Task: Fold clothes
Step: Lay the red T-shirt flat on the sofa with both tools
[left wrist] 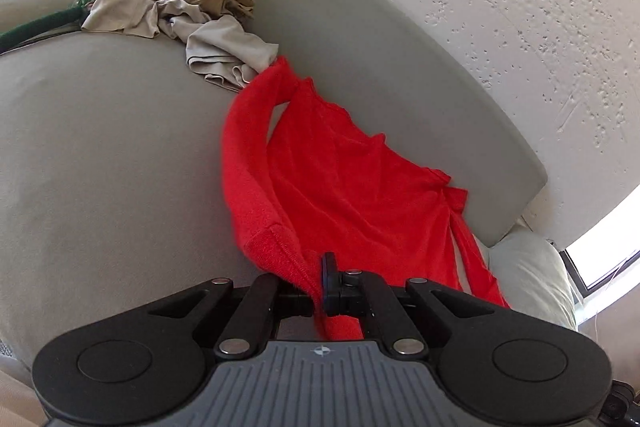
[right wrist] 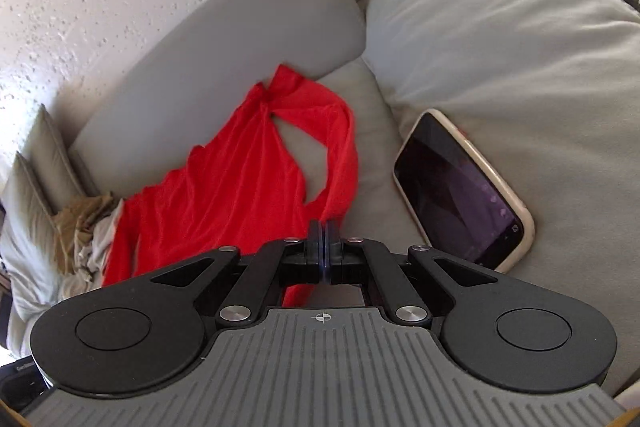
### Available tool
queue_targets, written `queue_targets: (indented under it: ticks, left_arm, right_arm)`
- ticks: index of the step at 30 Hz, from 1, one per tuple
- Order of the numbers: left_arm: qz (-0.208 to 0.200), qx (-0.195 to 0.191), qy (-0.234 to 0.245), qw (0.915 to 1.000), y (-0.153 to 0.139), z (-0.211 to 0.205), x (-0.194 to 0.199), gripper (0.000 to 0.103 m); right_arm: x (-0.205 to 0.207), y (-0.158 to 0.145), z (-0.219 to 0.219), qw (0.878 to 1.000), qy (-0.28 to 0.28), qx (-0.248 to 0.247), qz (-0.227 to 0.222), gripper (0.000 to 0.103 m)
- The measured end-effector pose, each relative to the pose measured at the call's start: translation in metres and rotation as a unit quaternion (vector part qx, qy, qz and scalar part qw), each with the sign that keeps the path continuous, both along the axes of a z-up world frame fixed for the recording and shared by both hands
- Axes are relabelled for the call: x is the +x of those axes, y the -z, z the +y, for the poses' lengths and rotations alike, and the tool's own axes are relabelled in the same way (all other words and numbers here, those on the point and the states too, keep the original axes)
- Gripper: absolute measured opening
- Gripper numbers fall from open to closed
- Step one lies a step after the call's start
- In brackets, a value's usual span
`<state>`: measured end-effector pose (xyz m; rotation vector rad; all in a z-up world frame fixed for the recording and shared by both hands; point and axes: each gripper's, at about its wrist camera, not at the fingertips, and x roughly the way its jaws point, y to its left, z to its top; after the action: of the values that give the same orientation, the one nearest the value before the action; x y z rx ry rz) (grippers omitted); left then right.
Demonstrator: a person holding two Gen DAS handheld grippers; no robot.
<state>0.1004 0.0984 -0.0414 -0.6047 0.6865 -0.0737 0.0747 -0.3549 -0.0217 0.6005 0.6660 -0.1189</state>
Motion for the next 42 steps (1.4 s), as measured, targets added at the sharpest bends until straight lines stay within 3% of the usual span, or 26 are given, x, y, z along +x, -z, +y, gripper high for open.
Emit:
queue_targets:
  ticks: [3,7,9,10,11,12,14,18,19,21,23,28,29,30,31,33,35,38,42]
  left_arm:
    - [-0.001,0.01,0.008,0.9999,-0.006,0.0,-0.006,0.0]
    - [0.029,0.043,0.022,0.9984,-0.003,-0.008,-0.013,0.001]
    - [0.048,0.048,0.021,0.9975,0.007,-0.008,-0.013,0.003]
    - [0.055,0.042,0.018,0.9975,0.013,-0.005,-0.014,0.003]
    - [0.057,0.031,0.016,0.9977,0.018,-0.002,-0.014,0.003]
    - [0.059,0.023,0.013,0.9979,0.023,0.001,-0.015,0.003]
    - [0.063,0.008,0.006,0.9979,0.033,0.007,-0.015,0.003]
    - [0.065,-0.023,-0.006,0.9976,0.045,0.018,-0.015,0.004]
    - [0.066,-0.031,-0.01,0.9973,0.046,0.02,-0.015,0.008]
    - [0.067,-0.046,-0.016,0.9966,0.048,0.022,-0.017,0.03]
    - [0.06,-0.064,-0.019,0.996,0.05,0.025,-0.02,0.036]
    - [0.051,-0.12,-0.03,0.9911,0.06,0.03,-0.015,0.037]
    - [0.049,-0.126,-0.033,0.9902,0.062,0.029,-0.013,0.036]
    - [0.047,-0.129,-0.036,0.9899,0.063,0.028,-0.011,0.033]
    - [0.045,-0.125,-0.039,0.9904,0.064,0.026,-0.009,0.03]
    - [0.034,-0.105,-0.052,0.9925,0.062,0.023,-0.008,0.011]
    - [0.005,-0.086,-0.075,0.9935,0.056,0.021,-0.014,0.003]
    - [-0.044,-0.037,-0.095,0.9938,0.034,0.014,-0.032,0.003]
    - [-0.052,0.02,-0.104,0.9931,0.015,-0.002,-0.056,0.003]
  right_arm:
    - [-0.01,-0.017,0.0,1.0,0.003,-0.02,-0.01,0.0]
    - [-0.016,-0.026,-0.005,1.0,-0.016,0.001,0.01,0.004]
    - [-0.015,-0.014,-0.008,0.997,-0.038,0.047,0.049,0.017]
    - [-0.014,-0.004,-0.009,0.993,-0.049,0.08,0.073,0.046]
    - [-0.015,0.009,-0.01,0.989,-0.055,0.108,0.09,0.055]
    - [-0.016,0.019,-0.01,0.987,-0.052,0.121,0.093,0.056]
    - [-0.019,0.04,-0.009,0.983,-0.045,0.146,0.097,0.056]
    - [-0.018,0.066,-0.008,0.984,-0.025,0.167,0.058,0.05]
    - [-0.015,0.071,-0.007,0.984,-0.025,0.169,0.049,0.05]
    - [-0.012,0.076,-0.002,0.986,-0.03,0.158,0.03,0.048]
    - [-0.011,0.08,0.002,0.988,-0.036,0.149,0.014,0.048]
    - [-0.01,0.084,0.004,0.989,-0.039,0.142,-0.012,0.047]
    - [-0.009,0.085,0.005,0.99,-0.035,0.139,-0.012,0.044]
    - [-0.008,0.086,0.005,0.99,-0.032,0.135,-0.013,0.032]
    - [-0.007,0.087,0.005,0.991,-0.029,0.132,-0.013,0.017]
    - [-0.006,0.089,0.006,0.992,-0.022,0.125,-0.015,0.007]
    - [-0.007,0.084,0.01,0.994,-0.015,0.102,-0.017,0.006]
    - [-0.018,0.068,0.015,0.998,-0.004,0.057,-0.024,0.005]
    - [-0.033,0.057,0.013,0.999,0.006,0.045,-0.008,0.005]
